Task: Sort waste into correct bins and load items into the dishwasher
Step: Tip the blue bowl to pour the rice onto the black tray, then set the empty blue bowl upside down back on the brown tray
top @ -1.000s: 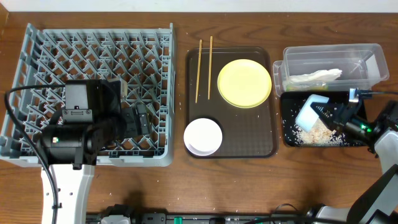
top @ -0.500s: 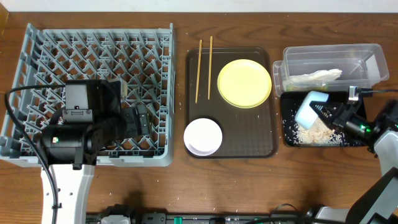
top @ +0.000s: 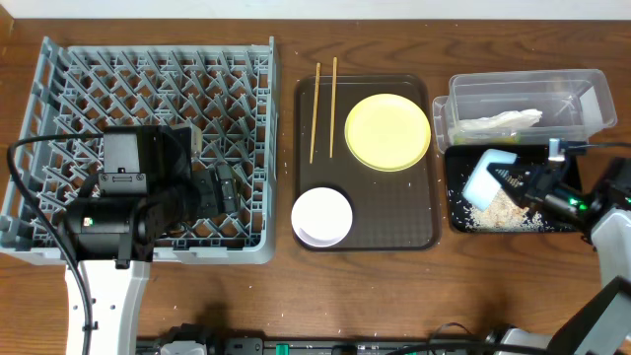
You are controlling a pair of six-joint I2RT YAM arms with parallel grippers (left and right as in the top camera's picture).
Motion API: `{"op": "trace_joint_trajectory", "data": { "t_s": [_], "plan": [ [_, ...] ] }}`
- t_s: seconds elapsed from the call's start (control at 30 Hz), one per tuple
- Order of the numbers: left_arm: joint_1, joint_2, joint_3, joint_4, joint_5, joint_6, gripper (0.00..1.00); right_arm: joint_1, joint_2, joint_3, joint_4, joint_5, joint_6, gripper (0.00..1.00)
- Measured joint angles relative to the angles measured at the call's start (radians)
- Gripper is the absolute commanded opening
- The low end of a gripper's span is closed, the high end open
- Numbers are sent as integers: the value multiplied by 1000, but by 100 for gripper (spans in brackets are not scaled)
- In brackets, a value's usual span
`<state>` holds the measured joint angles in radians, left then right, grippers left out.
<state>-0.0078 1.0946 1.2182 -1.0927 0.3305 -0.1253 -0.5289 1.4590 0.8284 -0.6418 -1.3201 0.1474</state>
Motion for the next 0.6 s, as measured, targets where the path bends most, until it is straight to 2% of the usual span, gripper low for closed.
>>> {"op": "trace_joint_trajectory", "data": {
  "t_s": [0.17,0.3,0.33,0.37,0.43,0.6],
  "plan": [
    [0,0,0,13,22,0,90,234,-187,0,-69,230,-17,1],
    [0,0,0,26,33,0,89,573,-303,3,-66,501,-13,1],
    [0,0,0,29,34,0,89,674,-310,4,-68,601,2,1],
    [-1,0,0,31,34,0,89,704,-311,4,-68,637,6,1],
    [-6,0,0,43,34,0,89,856,-293,4,-62,827,48,1],
    [-41,0,0,57,37,-5,88,1128,-172,4,12,1164,133,1]
  ]
}}
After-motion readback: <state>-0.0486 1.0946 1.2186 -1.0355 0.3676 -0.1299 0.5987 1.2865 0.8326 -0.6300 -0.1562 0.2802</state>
